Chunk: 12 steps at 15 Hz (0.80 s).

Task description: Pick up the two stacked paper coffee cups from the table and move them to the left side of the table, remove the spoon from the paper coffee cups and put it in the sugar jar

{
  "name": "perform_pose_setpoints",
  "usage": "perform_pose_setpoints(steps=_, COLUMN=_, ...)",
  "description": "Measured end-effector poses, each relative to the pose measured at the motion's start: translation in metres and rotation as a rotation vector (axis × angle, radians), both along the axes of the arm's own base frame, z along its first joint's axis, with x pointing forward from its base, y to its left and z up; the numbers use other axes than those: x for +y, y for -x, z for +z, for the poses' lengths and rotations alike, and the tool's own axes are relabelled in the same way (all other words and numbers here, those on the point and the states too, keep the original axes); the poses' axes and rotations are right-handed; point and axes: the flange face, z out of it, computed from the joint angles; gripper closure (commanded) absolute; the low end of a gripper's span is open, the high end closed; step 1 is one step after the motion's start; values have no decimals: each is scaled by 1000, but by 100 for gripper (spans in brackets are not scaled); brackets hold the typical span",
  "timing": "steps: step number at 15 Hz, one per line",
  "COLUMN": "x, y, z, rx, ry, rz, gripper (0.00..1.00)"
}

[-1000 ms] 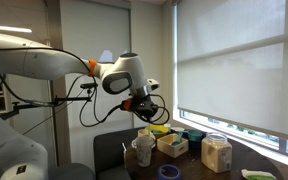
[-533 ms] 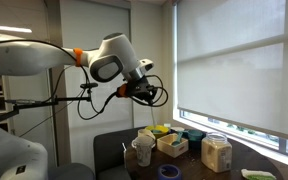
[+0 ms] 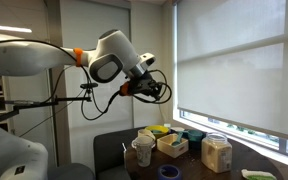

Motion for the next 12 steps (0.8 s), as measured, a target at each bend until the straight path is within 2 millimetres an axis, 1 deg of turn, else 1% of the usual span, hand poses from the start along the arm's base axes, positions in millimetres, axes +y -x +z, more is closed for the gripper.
perform_pose_setpoints(steps=2, x=-40, y=2, z=5, rx=-71, ry=-33, rz=-95, gripper=99)
perform_pose_setpoints(steps=4, x=-86, y=-1, z=2, rx=-113, ry=-85, rz=-195, gripper=99)
perform_pose_setpoints(steps=5, x=-106, y=-7, z=-2, rx=-113, ry=-114, rz=-235, gripper=99)
perform_pose_setpoints(steps=6, x=-122, y=-16, z=-7, rx=-102, ry=-140, rz=-262, gripper=99)
perform_pose_setpoints(steps=8, x=-140, y=-41, z=-15, rx=-57, ry=-172, rz=-284, gripper=99)
perform_pose_setpoints(steps=10, x=-147, y=-69, z=-19, rx=8, ry=-178, rz=-283, gripper=99)
perform_pose_setpoints(steps=12, x=-153, y=-94, z=-18, rx=67, ry=-172, rz=-280, gripper=99)
